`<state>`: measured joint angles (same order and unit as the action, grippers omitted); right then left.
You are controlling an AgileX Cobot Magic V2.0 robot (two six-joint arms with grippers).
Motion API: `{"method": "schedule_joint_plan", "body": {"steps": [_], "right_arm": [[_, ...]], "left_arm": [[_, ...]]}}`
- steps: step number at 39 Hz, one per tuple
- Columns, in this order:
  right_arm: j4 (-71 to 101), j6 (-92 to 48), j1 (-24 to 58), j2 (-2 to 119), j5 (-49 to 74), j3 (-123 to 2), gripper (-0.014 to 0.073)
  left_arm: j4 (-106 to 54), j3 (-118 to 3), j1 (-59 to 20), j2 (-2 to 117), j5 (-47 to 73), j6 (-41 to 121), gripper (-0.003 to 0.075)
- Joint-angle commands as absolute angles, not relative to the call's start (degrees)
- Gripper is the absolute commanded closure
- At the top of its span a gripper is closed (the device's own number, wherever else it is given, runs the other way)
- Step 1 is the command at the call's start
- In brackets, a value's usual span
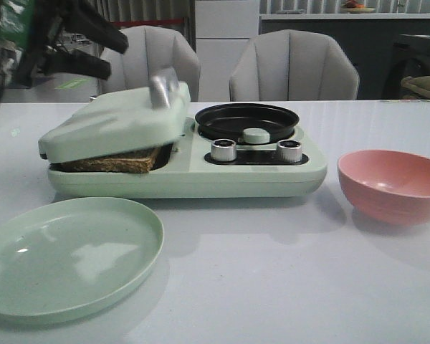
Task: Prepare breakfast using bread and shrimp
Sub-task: 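Push the sandwich maker lid down over the bread with the left gripper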
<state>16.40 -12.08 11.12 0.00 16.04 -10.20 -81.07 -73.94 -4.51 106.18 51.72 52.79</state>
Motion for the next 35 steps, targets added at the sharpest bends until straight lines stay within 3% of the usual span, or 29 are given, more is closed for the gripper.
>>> {"method": "schedule_joint_plan", "body": {"steps": [1,19,35], "right_arm": [[16.59,-12.22,11.09,0.67,12.13,-11.69,-0.0011],[16.59,-12.22,11.09,0.67,12.13,-11.69,-0.0011],[16.59,-12.22,11.09,0.67,12.13,-11.69,-0.0011]], "left_arm": [[-82.45,-75.67,-6.76,105.16,50.72,53.4,0.037],[-63.98,-84.77,-6.17,101.32,57.05,49.71,0.0368],[-5.51,-90.01,-6.17,83.21,46.68,16.24,0.0368]]}}
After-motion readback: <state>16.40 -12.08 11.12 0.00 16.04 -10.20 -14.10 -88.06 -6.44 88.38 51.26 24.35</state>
